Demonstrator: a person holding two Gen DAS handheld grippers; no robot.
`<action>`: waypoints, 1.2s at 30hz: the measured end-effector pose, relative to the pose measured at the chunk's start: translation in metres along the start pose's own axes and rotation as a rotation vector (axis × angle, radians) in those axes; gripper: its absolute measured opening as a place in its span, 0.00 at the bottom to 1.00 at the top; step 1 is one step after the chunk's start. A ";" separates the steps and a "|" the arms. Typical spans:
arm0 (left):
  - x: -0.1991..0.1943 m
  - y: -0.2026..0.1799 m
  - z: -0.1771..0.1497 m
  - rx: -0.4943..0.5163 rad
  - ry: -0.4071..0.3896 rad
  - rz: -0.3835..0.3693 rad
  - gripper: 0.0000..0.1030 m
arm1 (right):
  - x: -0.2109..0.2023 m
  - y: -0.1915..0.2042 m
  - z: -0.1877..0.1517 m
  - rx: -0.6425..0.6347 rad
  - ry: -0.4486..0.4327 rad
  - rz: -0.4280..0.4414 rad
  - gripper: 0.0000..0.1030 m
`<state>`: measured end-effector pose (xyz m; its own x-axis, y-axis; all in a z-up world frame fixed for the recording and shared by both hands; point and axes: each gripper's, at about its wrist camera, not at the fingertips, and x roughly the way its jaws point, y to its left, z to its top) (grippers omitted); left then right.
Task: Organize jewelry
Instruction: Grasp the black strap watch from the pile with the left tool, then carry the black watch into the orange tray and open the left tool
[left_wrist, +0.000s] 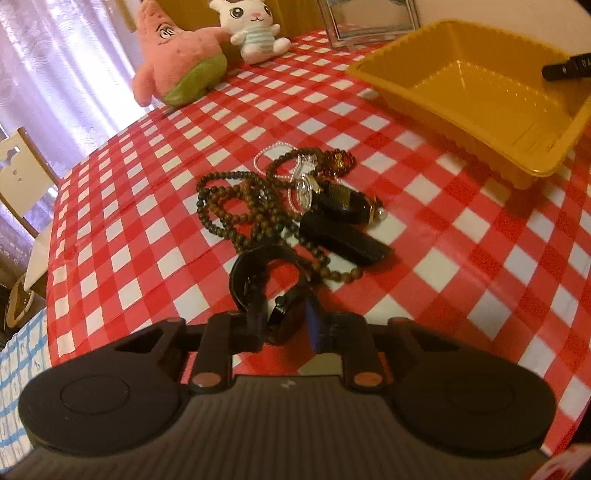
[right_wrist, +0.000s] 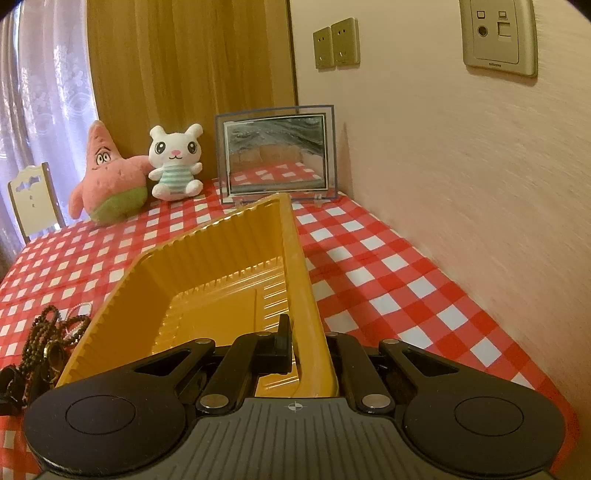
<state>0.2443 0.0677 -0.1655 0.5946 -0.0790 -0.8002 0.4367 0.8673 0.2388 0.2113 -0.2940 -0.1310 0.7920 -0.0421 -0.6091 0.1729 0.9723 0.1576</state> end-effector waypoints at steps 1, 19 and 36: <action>0.000 0.001 -0.002 0.001 0.005 -0.009 0.16 | -0.001 0.001 0.000 -0.005 -0.001 0.000 0.04; 0.012 0.031 -0.005 -0.332 0.042 -0.133 0.09 | -0.010 0.014 -0.006 -0.068 -0.041 0.008 0.05; -0.029 0.009 0.025 -0.471 -0.011 -0.122 0.09 | 0.003 0.004 0.006 -0.098 -0.011 0.074 0.04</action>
<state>0.2479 0.0659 -0.1265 0.5661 -0.1967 -0.8005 0.1520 0.9794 -0.1332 0.2181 -0.2915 -0.1278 0.8071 0.0288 -0.5898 0.0557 0.9906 0.1247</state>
